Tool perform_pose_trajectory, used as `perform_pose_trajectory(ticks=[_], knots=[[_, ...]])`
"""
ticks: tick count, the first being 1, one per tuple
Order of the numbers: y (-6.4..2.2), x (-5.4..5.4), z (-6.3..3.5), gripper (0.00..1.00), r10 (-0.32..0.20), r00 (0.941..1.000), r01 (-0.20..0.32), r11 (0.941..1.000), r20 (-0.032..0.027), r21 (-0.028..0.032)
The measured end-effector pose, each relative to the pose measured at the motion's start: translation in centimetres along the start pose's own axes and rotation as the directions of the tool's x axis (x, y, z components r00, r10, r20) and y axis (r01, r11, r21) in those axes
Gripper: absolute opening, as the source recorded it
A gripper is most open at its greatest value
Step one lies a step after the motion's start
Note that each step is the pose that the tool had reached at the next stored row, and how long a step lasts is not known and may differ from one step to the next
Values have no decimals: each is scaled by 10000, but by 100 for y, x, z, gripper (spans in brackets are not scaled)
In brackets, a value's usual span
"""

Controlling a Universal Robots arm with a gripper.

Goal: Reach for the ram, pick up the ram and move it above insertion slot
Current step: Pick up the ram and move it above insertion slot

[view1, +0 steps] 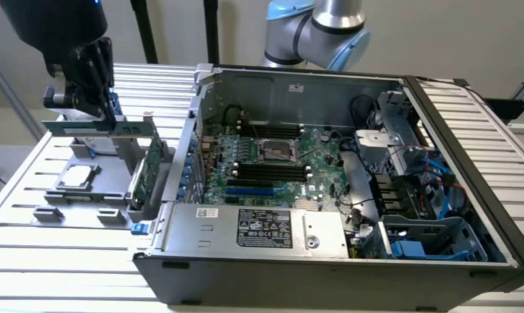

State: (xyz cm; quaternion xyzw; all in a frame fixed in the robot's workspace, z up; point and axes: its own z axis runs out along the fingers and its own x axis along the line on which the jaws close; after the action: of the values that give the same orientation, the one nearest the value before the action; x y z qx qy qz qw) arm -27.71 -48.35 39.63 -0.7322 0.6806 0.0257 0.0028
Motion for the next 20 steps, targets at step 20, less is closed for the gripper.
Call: perform_pose_trajectory(ticks=[20], knots=[[-903,63,-95,13,-1,10000,1,10000,50,-27]])
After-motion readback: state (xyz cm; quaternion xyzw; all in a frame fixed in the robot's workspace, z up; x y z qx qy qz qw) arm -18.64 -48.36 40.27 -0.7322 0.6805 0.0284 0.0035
